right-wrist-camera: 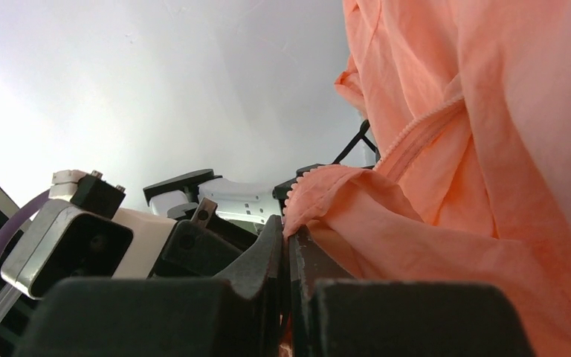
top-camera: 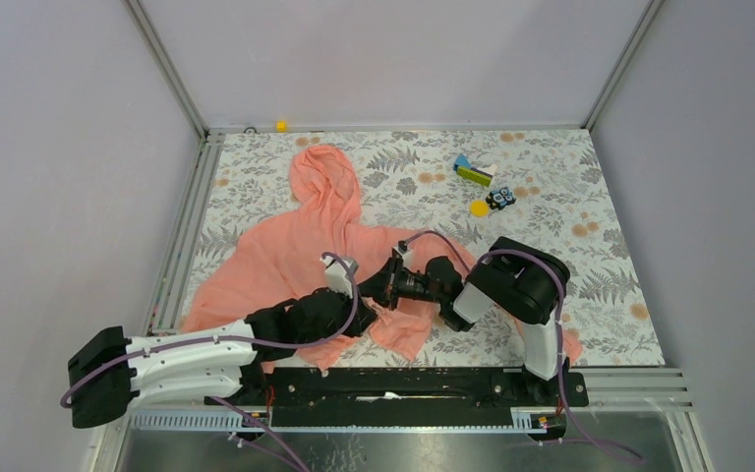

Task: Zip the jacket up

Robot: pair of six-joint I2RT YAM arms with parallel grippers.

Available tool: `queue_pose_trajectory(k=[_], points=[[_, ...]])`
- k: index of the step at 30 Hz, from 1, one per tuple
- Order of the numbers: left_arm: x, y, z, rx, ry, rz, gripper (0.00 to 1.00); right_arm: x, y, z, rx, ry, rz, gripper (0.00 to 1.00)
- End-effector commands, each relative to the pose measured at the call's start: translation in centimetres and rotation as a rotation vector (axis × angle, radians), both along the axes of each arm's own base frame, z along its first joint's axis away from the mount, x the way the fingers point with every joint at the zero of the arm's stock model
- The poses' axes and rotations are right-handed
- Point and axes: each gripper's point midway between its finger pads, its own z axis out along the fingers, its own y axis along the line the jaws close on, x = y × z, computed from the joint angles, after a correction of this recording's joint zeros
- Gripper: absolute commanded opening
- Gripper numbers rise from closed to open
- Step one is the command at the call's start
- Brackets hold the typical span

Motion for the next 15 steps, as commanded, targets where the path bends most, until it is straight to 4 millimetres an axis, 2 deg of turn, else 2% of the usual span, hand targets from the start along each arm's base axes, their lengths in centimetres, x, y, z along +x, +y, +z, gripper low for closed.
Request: queue_pose_trajectory(k=[1,4,5,7,9,11,13,15], points=[[0.7,-0.4,2.4,-0.04,-0.066,0.007,0.0,0.2,0.0,1.8,0.08,-0.064,-0.021,0.0],[0.3,0.8,1.7,-0.032,-0.02,0.046,0.01,-0.2,-0.9,0.8,0.055,-0.057,-0.016,0.0],[0.0,1.0,1.5,-0.037,0.001,0.051,0.09,-0.3,-1.2,0.5,0.047,-0.055,-0.014,0.0],[-0.7,1.5,1.3,-0.06,0.046,0.061,0.33,-0.6,-1.8,-0.2,0.027,-0.056,-0.012,0.0],[-1.5,1.9,1.5,-0.092,0.079,0.056,0.45,-0.5,-2.5,-0.7,0.01,-0.056,-0.022,0.0],[-2.2,2.2,2.0,-0.132,0.102,0.046,0.7,-0.5,-3.0,-1.0,-0.005,-0.053,-0.036,0.0],[-2.8,2.2,3.0,-0.188,0.112,0.03,0.8,-0.5,-3.3,-1.3,-0.014,-0.041,-0.055,0.0],[-3.4,1.7,4.2,-0.246,0.112,-0.007,0.8,-0.3,-3.4,-1.6,-0.019,-0.015,-0.074,0.0]])
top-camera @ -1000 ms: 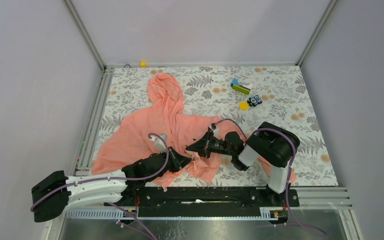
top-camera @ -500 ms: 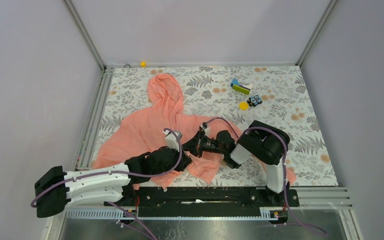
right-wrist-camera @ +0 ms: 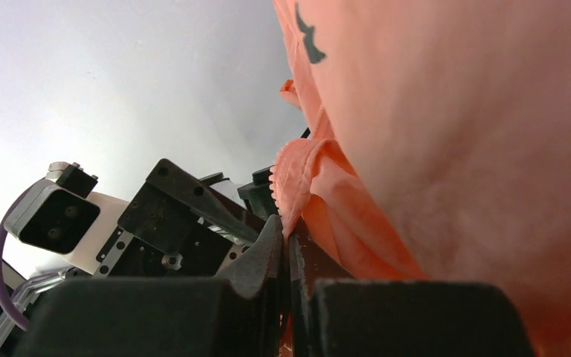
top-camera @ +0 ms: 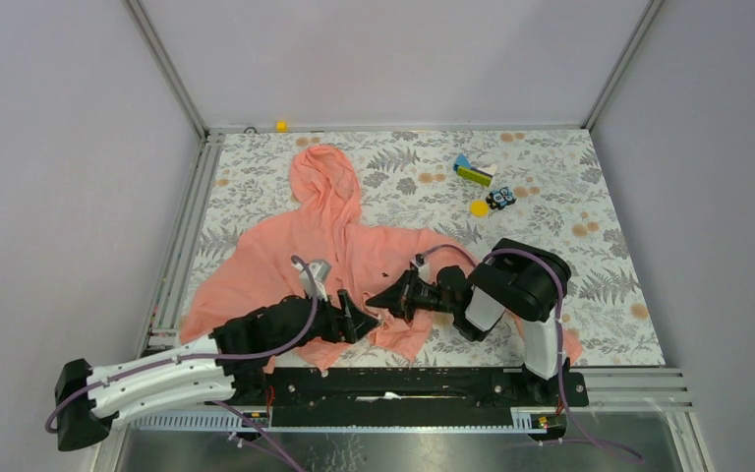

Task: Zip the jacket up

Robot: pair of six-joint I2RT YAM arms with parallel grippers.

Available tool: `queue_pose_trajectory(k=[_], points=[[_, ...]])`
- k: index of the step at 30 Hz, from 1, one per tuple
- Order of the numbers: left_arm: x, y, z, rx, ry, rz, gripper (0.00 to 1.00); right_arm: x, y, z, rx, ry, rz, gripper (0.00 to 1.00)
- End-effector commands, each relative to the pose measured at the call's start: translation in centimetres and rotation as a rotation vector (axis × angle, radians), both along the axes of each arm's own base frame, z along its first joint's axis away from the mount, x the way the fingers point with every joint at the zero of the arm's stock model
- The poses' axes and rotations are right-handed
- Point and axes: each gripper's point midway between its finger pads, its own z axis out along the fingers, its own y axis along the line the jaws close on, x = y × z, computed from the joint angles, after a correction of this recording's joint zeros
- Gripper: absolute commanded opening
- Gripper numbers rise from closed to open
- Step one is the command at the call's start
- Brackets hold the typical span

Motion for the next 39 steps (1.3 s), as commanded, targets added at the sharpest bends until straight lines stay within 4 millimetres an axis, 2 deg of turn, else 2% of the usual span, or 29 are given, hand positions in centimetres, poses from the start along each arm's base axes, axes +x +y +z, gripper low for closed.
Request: queue_pose_trajectory(k=[1,4,7,12,19,21,23,25,26,29,35,37,39], points=[[-1.7,-0.9,2.1,-0.124,0.038,-0.068,0.77,0.7,-0.3,2.5,0.088,-0.085,-0.039,0.0],[-2.0,-2.3,2.5,-0.103,0.064,-0.109,0.65,1.0,-0.3,2.4,0.089,-0.069,-0.059,0.0],[-2.7,-3.9,1.2,0.019,0.084,-0.141,0.57,1.4,-0.4,2.2,0.082,-0.052,-0.082,0.0],[-3.0,-5.3,-1.8,0.291,0.076,-0.083,0.55,1.6,-0.7,1.5,0.07,-0.019,-0.109,0.0],[-2.9,-5.9,-3.3,0.298,0.102,0.005,0.58,1.5,-1.2,1.0,0.048,-0.003,-0.127,0.0],[-2.9,-5.6,-3.9,0.306,0.117,0.024,0.65,1.5,-1.2,1.0,0.046,0.001,-0.128,0.0],[-2.9,-5.4,-4.6,0.313,0.127,0.04,0.79,1.5,-1.2,0.8,0.044,0.005,-0.13,0.0],[-2.9,-5.0,-5.3,0.321,0.134,0.06,0.81,1.5,-1.3,0.8,0.043,0.009,-0.134,0.0],[-2.8,-5.0,-5.6,0.321,0.134,0.067,0.79,1.5,-1.3,0.8,0.044,0.008,-0.136,0.0],[-2.4,-5.2,-6.0,0.336,0.127,0.083,0.61,1.5,-1.4,0.8,0.042,0.009,-0.14,0.0],[-1.9,-5.4,-7.6,0.442,0.112,0.096,0.52,1.4,-1.6,0.8,0.041,0.013,-0.144,0.0],[-1.6,-5.4,-7.9,0.475,0.103,0.103,0.43,1.4,-1.7,0.9,0.04,0.009,-0.146,0.0],[-1.5,-5.4,-7.9,0.497,0.098,0.108,0.27,1.3,-1.8,0.7,0.034,0.007,-0.146,0.0]])
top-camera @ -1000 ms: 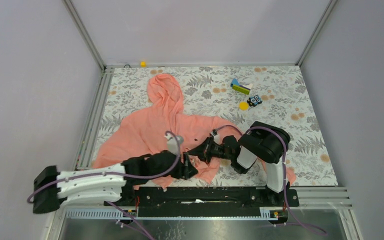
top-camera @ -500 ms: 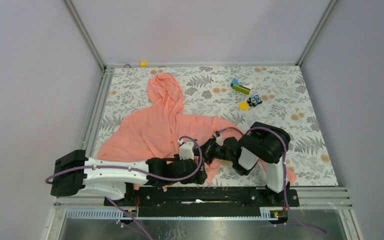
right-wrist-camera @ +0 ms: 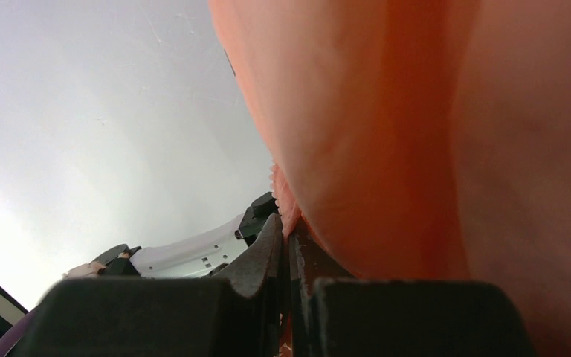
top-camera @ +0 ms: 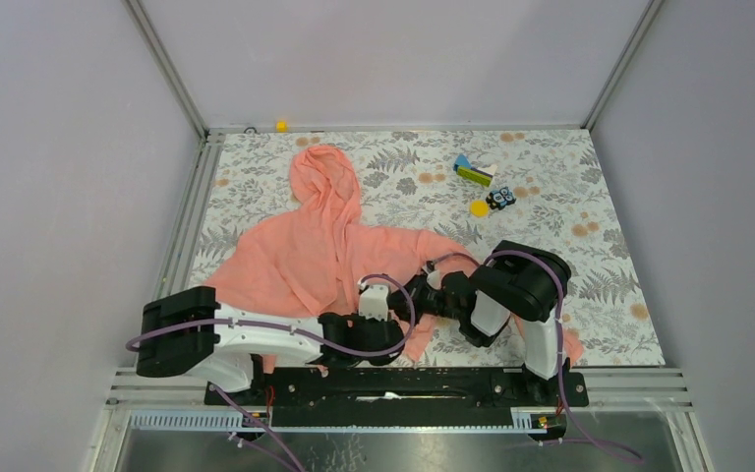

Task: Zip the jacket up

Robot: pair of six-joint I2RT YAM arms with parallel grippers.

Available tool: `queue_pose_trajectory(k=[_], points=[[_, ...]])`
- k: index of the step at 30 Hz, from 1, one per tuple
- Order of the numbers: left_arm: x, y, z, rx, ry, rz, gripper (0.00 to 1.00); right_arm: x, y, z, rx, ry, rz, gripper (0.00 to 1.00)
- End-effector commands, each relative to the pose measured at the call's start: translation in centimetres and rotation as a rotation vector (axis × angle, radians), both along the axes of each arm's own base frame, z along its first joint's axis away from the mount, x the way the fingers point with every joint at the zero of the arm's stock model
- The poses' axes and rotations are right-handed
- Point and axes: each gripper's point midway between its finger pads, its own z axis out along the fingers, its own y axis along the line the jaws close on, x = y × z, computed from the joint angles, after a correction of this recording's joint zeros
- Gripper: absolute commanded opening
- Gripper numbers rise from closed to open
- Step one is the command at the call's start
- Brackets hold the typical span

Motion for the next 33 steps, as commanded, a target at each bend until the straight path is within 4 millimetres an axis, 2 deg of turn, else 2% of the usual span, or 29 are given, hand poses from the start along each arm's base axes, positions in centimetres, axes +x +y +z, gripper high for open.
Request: queue_pose_trajectory(k=[1,3,4,10,14,17,21,24,29,31,33], points=[[1.3,-1.5,1.9,-0.01,-0.06,0.023,0.15,0.8,-0.2,2.4,0.075,-0.082,-0.036,0.0],[1.1,-1.4,2.3,-0.021,-0.055,0.017,0.02,0.4,-0.3,2.1,0.061,-0.087,-0.024,0.0],[1.0,-1.4,2.5,-0.033,-0.05,0.008,0.0,0.2,-0.4,1.6,0.043,-0.089,-0.01,0.0],[-1.3,-1.8,3.7,-0.101,0.036,-0.124,0.0,-1.0,-0.8,-1.8,-0.153,-0.156,0.114,0.15],[-2.3,-1.6,5.6,-0.206,0.079,-0.185,0.0,-0.9,-1.6,-2.9,-0.294,-0.272,0.207,0.3],[-1.6,-1.2,7.4,-0.312,0.095,-0.189,0.0,-1.0,-1.5,-2.8,-0.35,-0.398,0.322,0.42],[0.7,-1.1,9.6,-0.456,0.077,-0.178,0.0,-0.9,-2.2,-3.2,-0.449,-0.506,0.43,0.56],[1.3,-1.5,10.2,-0.548,0.111,-0.204,0.0,-0.6,-3.5,-2.6,-0.502,-0.556,0.432,0.64],[2.3,-2.5,10.9,-0.627,0.121,-0.247,0.0,0.7,-6.0,-0.4,-0.62,-0.646,0.388,0.78],[2.7,-2.5,10.8,-0.63,0.127,-0.256,0.0,1.2,-7.2,1.3,-0.592,-0.656,0.337,0.82],[3.1,-2.4,10.8,-0.631,0.129,-0.262,0.0,1.4,-8.4,2.1,-0.579,-0.641,0.297,0.83]])
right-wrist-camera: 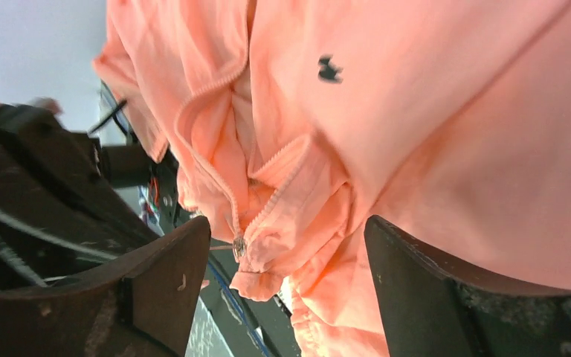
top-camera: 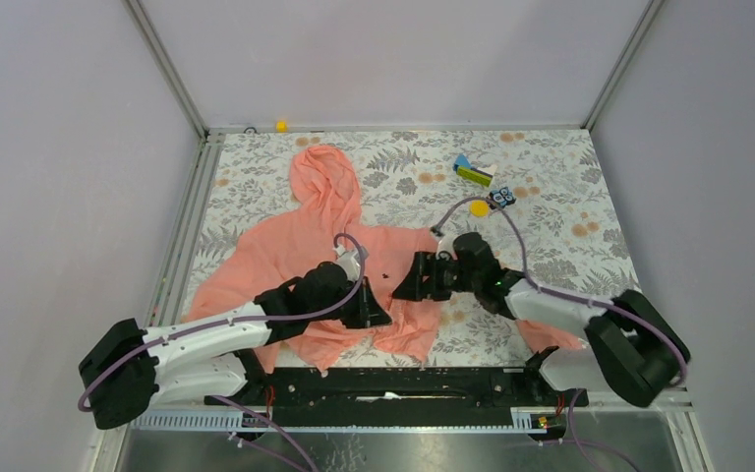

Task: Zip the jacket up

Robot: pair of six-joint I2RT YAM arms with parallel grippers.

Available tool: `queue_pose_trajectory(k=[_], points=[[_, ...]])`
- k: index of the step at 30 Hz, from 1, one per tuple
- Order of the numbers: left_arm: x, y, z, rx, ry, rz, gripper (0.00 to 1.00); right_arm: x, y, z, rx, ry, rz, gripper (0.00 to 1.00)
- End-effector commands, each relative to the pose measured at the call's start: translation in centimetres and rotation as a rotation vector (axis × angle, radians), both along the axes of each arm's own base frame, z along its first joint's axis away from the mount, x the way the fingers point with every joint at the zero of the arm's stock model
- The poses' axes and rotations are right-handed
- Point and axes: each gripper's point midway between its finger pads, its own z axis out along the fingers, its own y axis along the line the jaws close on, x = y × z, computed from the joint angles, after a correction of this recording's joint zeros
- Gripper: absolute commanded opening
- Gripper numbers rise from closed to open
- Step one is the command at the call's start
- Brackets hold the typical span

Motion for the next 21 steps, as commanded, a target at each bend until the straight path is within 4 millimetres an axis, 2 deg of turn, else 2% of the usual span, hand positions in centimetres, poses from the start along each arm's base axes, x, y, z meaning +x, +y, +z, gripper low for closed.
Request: queue_pose_trajectory(k=[1,4,6,9,12,15,19,21], points=[[0.4,-1.4,2.4,-0.122,-0.046,-0.091,0.0,0.7,-3.1,1.4,-0.027,-0.047,-0.052,0.83],[0.6,-1.3,2.6,-0.141,-0.042,-0.1,0.0,-0.3,-3.6,2.3,0.009,-0.053,-0.067,0.82],[0.6,-1.3,2.6,-0.151,-0.039,-0.107,0.0,-1.3,-3.6,3.0,0.056,-0.071,-0.081,0.77],[1.1,-1.0,2.5,-0.148,-0.042,-0.085,0.0,-3.2,-2.2,4.7,0.142,-0.138,-0.062,0.67],[1.2,-0.8,2.0,-0.152,-0.029,-0.07,0.0,-5.1,-0.4,5.4,0.18,-0.187,-0.038,0.55],[1.1,-0.7,1.7,-0.161,-0.019,-0.064,0.0,-6.0,0.8,4.8,0.194,-0.192,-0.028,0.48],[1.1,-0.5,1.8,-0.167,-0.015,-0.048,0.0,-6.4,2.3,5.1,0.24,-0.216,0.003,0.38],[1.2,-0.5,1.9,-0.175,-0.017,-0.043,0.0,-6.2,2.7,4.7,0.231,-0.218,0.009,0.37]])
